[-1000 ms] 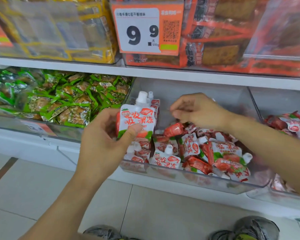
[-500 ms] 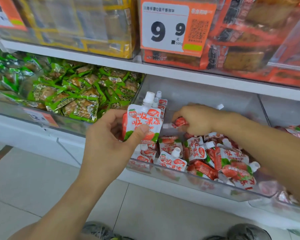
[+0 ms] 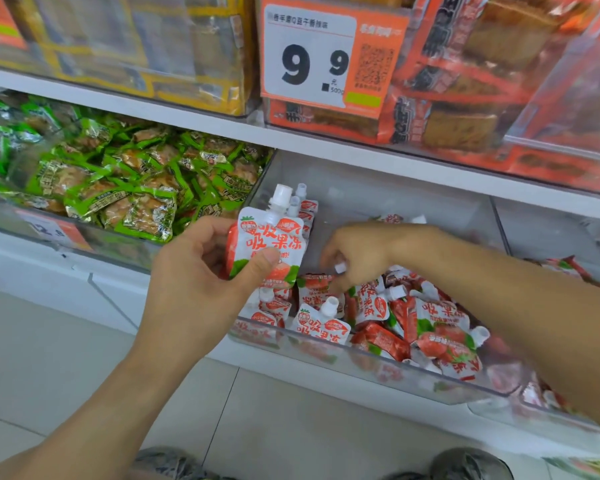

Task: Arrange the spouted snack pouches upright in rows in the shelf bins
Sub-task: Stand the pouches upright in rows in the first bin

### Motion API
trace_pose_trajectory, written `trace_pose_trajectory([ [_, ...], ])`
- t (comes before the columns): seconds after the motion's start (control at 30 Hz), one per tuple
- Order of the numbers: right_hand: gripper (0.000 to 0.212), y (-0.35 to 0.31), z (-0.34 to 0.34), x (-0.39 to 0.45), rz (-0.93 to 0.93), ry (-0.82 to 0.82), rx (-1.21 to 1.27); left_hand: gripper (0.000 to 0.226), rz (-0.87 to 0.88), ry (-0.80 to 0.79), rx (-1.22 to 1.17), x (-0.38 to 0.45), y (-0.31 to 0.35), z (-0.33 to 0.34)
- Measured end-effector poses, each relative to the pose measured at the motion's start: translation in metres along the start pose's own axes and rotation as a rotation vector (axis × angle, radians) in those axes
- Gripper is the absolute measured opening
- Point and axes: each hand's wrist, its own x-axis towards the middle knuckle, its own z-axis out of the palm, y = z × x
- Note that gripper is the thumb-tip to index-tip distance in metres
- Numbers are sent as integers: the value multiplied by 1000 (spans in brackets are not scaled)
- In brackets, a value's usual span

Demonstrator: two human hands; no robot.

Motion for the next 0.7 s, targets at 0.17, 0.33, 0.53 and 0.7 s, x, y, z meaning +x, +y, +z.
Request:
trace_pose_trajectory([
  [0.17, 70, -6, 4, 35, -4, -171, -56, 36, -8, -23, 16, 0, -4, 1],
  [0.33, 56, 1, 7, 37, -34, -19, 220, 33, -20, -23, 10, 2, -6, 0],
  [0.53, 41, 6, 1, -7, -134, 30, 282, 32, -16, -41, 4, 0, -3, 2],
  [0.7, 40, 10, 16, -40, -80, 413, 290, 33, -21, -29, -10, 0, -2, 2],
])
